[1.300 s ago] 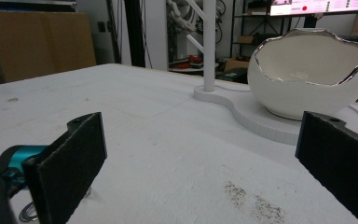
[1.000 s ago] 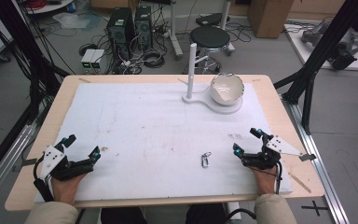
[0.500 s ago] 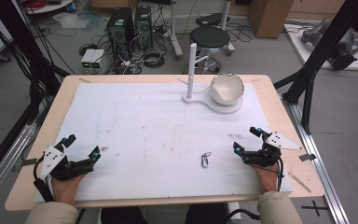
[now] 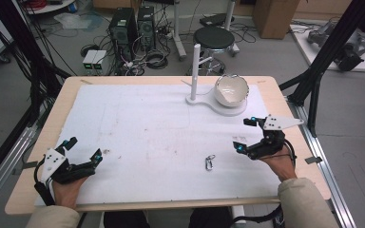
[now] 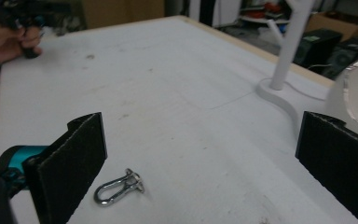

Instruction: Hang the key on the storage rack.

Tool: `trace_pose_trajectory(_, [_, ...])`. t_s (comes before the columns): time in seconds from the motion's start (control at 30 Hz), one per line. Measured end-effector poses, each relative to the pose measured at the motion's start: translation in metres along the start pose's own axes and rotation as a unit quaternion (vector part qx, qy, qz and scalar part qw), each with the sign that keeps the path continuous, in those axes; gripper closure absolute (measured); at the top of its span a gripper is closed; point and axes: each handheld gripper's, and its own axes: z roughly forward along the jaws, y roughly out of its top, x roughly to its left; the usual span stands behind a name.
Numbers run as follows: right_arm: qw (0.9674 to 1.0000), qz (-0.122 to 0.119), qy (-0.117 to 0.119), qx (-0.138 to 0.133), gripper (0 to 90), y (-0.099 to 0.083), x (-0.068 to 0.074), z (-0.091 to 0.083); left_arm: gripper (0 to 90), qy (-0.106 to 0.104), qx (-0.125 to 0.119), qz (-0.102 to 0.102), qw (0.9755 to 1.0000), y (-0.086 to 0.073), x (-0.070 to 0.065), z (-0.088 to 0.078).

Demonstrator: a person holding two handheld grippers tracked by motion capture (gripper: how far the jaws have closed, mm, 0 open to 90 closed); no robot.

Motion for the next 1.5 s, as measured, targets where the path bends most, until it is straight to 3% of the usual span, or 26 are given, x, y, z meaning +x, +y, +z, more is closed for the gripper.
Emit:
trace_pose_trajectory(0.07, [0.9995, -0.015, 0.02, 0.021, 0.9, 0.006, -0.001, 0.006, 1.7, -0.001, 0.001, 0.001, 1.0, 0.0, 0.0, 0.0])
trace_pose_trajectory(0.2, [0.9943, -0.055, 0.053, 0.074, 0.9, 0.019, 0.003, 0.022, 1.7, 0.0, 0.002, 0.0, 1.0, 0.0, 0.0, 0.001])
trace_pose_trajectory(0.33, [0.9877, -0.082, 0.083, 0.104, 0.9, 0.026, 0.004, 0.035, 1.7, 0.0, 0.005, 0.003, 1.0, 0.0, 0.0, 0.001])
trace_pose_trajectory(0.37, [0.9877, -0.082, 0.083, 0.104, 0.9, 0.026, 0.004, 0.035, 1.7, -0.001, 0.003, 0.0, 1.0, 0.0, 0.0, 0.001])
trace_pose_trajectory(0.4, [0.9837, -0.095, 0.096, 0.119, 0.9, 0.029, 0.005, 0.042, 1.7, 0.0, 0.003, 0.0, 1.0, 0.0, 0.0, 0.001])
trace_pose_trajectory(0.47, [0.9801, -0.108, 0.104, 0.13, 0.8, 0.03, 0.006, 0.047, 1.7, 0.0, 0.002, 0.001, 1.0, 0.0, 0.0, 0.001])
trace_pose_trajectory(0.5, [0.9801, -0.108, 0.104, 0.13, 0.8, 0.03, 0.006, 0.047, 1.7, 0.0, 0.003, 0.0, 1.0, 0.0, 0.0, 0.001])
trace_pose_trajectory(0.53, [0.9764, -0.109, 0.12, 0.143, 0.9, 0.029, 0.007, 0.053, 1.7, 0.0, 0.003, 0.001, 1.0, 0.0, 0.0, 0.001])
trace_pose_trajectory(0.7, [0.9601, -0.134, 0.141, 0.201, 0.9, 0.023, 0.011, 0.07, 1.7, -0.001, 0.003, 0.001, 1.0, 0.0, 0.0, 0.001])
trace_pose_trajectory(0.73, [0.9601, -0.134, 0.141, 0.201, 0.9, 0.023, 0.011, 0.07, 1.7, 0.0, 0.004, 0.003, 1.0, 0.0, 0.0, 0.001])
trace_pose_trajectory(0.8, [0.9544, -0.139, 0.15, 0.218, 1.0, 0.021, 0.013, 0.076, 1.7, -0.001, 0.004, 0.001, 1.0, 0.0, 0.0, 0.001])
trace_pose_trajectory(0.83, [0.949, -0.144, 0.157, 0.232, 1.3, 0.019, 0.015, 0.081, 1.7, 0.0, 0.004, 0.002, 1.0, 0.0, 0.0, 0.001])
trace_pose_trajectory(0.87, [0.9466, -0.15, 0.159, 0.237, 1.5, 0.018, 0.015, 0.084, 1.7, 0.0, 0.004, 0.002, 1.0, 0.0, 0.0, 0.001])
trace_pose_trajectory(0.9, [0.9466, -0.15, 0.159, 0.237, 1.5, 0.018, 0.015, 0.084, 1.7, -0.001, 0.003, 0.001, 1.0, 0.0, 0.0, 0.001])
trace_pose_trajectory(0.93, [0.9426, -0.149, 0.164, 0.25, 4.6, 0.016, 0.016, 0.088, 1.7, -0.001, 0.004, 0.003, 1.0, 0.0, 0.0, 0.001])
trace_pose_trajectory(1.13, [0.9373, -0.149, 0.173, 0.263, 5.6, 0.013, 0.016, 0.096, 1.7, -0.001, 0.004, 0.002, 1.0, 0.0, 0.0, 0.001])
trace_pose_trajectory(1.2, [0.9321, -0.15, 0.181, 0.276, 10.3, 0.011, 0.017, 0.099, 1.7, -0.001, 0.003, 0.001, 1.0, 0.0, 0.0, 0.001])
trace_pose_trajectory(1.23, [0.9321, -0.15, 0.181, 0.276, 10.3, 0.011, 0.017, 0.099, 1.7, -0.001, 0.003, 0.001, 1.0, 0.0, 0.0, 0.001])
trace_pose_trajectory(1.27, [0.9283, -0.156, 0.186, 0.282, 18.6, 0.011, 0.016, 0.1, 1.7, 0.0, 0.003, 0.001, 1.0, 0.0, 0.0, 0.001])
trace_pose_trajectory(1.3, [0.9261, -0.16, 0.189, 0.285, 19.4, 0.01, 0.016, 0.101, 1.7, -0.001, 0.003, 0.001, 1.0, 0.0, 0.0, 0.001])
trace_pose_trajectory(1.33, [0.926, -0.156, 0.187, 0.288, 21.2, 0.01, 0.016, 0.102, 1.7, -0.001, 0.003, 0.001, 1.0, 0.0, 0.0, 0.001])
trace_pose_trajectory(1.4, [0.9214, -0.152, 0.196, 0.299, 28.3, 0.008, 0.015, 0.104, 1.7, -0.001, 0.004, 0.002, 1.0, 0.0, 0.0, 0.001])
trace_pose_trajectory(1.5, [0.9175, -0.152, 0.202, 0.307, 38.0, 0.007, 0.015, 0.106, 1.7, -0.002, 0.004, 0.002, 1.0, 0.0, 0.0, 0.001])
